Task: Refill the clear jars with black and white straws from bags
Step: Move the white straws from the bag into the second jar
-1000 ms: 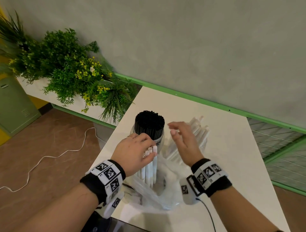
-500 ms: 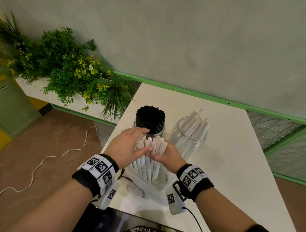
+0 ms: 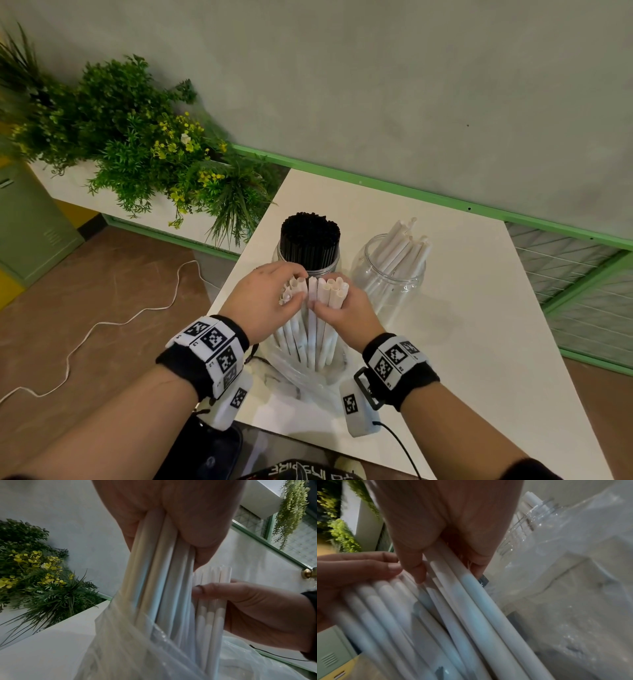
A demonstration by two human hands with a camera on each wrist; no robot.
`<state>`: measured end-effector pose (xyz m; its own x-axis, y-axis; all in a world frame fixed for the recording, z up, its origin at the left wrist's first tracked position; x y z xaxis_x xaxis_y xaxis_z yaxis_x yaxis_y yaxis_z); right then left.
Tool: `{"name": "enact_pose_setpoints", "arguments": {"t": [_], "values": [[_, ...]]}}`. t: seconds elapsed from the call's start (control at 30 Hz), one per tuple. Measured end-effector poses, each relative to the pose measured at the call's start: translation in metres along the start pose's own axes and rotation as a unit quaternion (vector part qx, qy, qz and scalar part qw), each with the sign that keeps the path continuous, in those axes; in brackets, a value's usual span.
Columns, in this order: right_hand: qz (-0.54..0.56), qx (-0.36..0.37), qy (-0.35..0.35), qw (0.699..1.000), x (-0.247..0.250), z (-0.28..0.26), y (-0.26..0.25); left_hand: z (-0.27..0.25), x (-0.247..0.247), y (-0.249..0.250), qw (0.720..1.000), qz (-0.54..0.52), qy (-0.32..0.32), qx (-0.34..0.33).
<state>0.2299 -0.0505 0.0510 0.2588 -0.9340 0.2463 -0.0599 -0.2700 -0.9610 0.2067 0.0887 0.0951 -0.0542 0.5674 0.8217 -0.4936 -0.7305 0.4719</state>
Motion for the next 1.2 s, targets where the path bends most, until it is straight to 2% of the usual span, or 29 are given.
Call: {"name": "enact_pose_setpoints", "arguments": {"t": [0.13,0.3,0.53,0.67,0.9,1.2], "values": [[-0.020,0.055,0.035,0.998,0.003,-0.012,-0.013,0.001,0.001,0.003,1.000,0.012,0.007,-0.008],[-0.094,0.088,0.084,0.988,0.002,-0.019,-0.009,0.001,-0.003,0.007,0.998,0.055,-0.027,-0.023],[-0.075,0.084,0.049,0.992,-0.004,-0.023,-0.008,0.003,-0.007,0.005,0.996,0.084,-0.030,-0.020],[-0.073,0.063,0.024,0.995,-0.002,-0.020,-0.007,0.002,-0.009,0.009,0.995,0.080,-0.047,-0.046],[-0.078,0.059,0.063,0.993,0.011,-0.023,-0.013,0.003,-0.006,0.010,0.992,0.102,-0.046,-0.051],[-0.095,0.143,0.122,0.978,0.023,-0.034,-0.025,0.005,-0.006,0.010,0.991,0.116,-0.045,-0.048]]}}
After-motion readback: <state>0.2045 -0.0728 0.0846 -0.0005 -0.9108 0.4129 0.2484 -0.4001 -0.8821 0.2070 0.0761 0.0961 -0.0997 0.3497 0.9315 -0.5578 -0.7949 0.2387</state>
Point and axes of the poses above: each hand's wrist, its own z-axis towards the middle knuckle, its own x-axis out of the back of the hand, y = z × x, the point moved 9 cm from there along z, towards the middle knuckle, and after that the axes turned 13 degrees about -x, right-handed, at the moved point
